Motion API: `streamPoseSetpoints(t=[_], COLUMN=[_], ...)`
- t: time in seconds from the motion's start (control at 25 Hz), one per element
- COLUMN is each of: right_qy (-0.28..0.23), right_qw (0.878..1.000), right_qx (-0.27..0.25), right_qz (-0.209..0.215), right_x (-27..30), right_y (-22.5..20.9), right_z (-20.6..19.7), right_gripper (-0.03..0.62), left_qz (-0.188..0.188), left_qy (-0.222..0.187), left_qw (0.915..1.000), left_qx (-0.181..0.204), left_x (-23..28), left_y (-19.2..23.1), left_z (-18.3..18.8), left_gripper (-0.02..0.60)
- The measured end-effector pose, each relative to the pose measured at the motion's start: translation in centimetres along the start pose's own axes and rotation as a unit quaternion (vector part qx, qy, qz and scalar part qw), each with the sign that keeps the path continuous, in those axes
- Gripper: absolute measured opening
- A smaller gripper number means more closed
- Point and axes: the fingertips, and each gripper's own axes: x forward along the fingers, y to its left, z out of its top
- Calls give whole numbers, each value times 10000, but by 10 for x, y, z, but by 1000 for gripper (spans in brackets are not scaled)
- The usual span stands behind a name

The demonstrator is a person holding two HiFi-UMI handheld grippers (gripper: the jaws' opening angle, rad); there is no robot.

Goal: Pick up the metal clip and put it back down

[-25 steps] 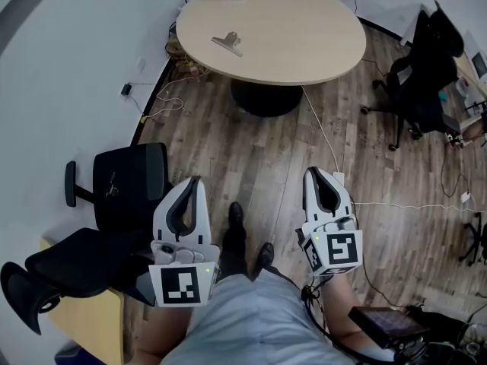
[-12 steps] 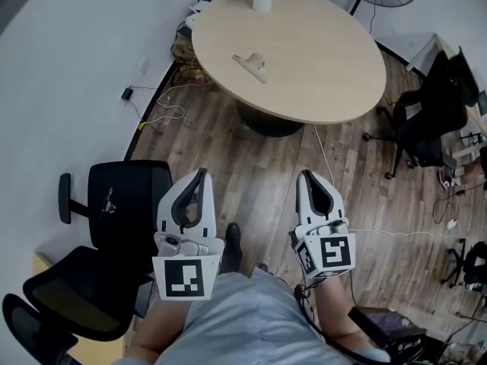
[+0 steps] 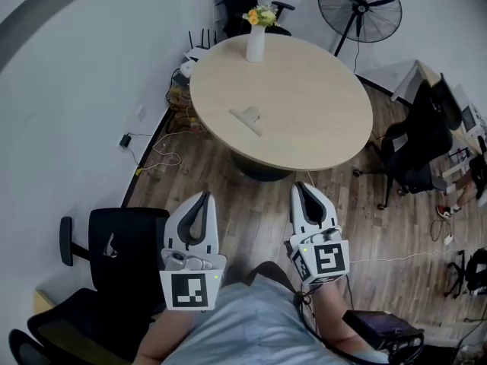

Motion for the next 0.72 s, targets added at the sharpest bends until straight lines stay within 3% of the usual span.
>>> streamPoseSetpoints(t=[0.4, 0.72], right_qy=[305, 478], right_qw=[9992, 9971], right_qx=[261, 584], right_qz=[-64, 28], right_x=[60, 152], right_y=[-58, -140], right_z=[-44, -72], right_gripper=[49, 49], left_qz=[-202, -245], left_qy=[583, 893], left_qw=[9981, 9954], left_qx=[18, 240], left_x=[81, 208], left_y=[-11, -19], left_z=[-52, -77], left_gripper=[18, 18])
